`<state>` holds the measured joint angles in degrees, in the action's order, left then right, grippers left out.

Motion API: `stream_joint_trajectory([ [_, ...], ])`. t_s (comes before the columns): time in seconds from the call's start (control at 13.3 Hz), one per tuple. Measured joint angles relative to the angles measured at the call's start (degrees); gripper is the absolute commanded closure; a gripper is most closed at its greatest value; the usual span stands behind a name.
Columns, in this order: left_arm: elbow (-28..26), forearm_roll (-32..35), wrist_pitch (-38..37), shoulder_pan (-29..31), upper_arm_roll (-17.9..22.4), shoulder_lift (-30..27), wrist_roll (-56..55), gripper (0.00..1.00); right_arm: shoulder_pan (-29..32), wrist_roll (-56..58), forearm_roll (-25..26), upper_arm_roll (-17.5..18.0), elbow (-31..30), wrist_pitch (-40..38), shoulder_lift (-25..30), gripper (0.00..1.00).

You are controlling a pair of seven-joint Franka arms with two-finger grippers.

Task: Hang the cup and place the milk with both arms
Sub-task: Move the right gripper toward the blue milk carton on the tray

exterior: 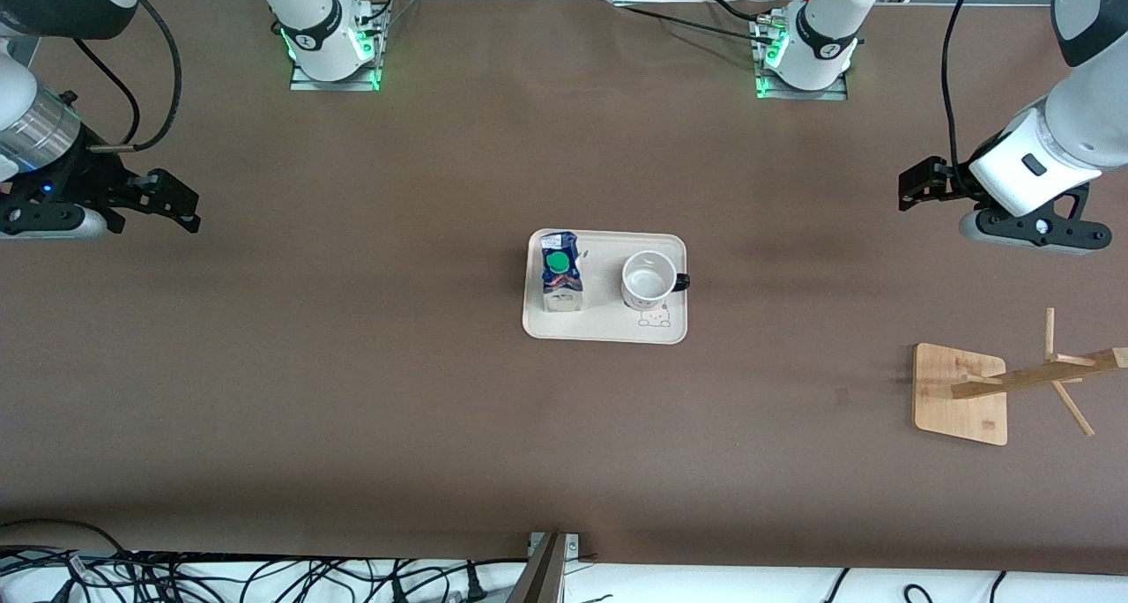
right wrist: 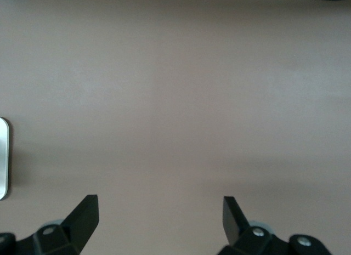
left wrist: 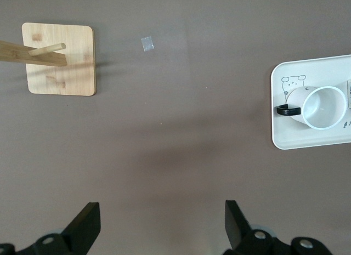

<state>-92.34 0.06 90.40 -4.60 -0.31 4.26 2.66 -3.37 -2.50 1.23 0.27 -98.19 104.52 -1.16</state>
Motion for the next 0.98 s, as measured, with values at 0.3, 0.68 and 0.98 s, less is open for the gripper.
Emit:
stream_joint_trajectory([
  [0.3, 0.0, 0.0, 0.0, 0.0, 0.0, 0.0, 0.0, 0.0, 0.0, 0.0, 0.0, 0.0, 0.0, -1.0, 0.0, 0.0],
  [0.68, 0.0, 0.0, 0.0, 0.0, 0.0, 0.0, 0.0, 0.0, -0.9, 0.0, 0.0, 0.4, 1.5, -1.0, 0.0, 0.0],
  [0.98, 0.0, 0.0, 0.0, 0.0, 0.0, 0.0, 0.0, 0.0, -3.5, 0.1, 0.0, 0.7, 2.1, -1.1, -1.2, 0.0],
])
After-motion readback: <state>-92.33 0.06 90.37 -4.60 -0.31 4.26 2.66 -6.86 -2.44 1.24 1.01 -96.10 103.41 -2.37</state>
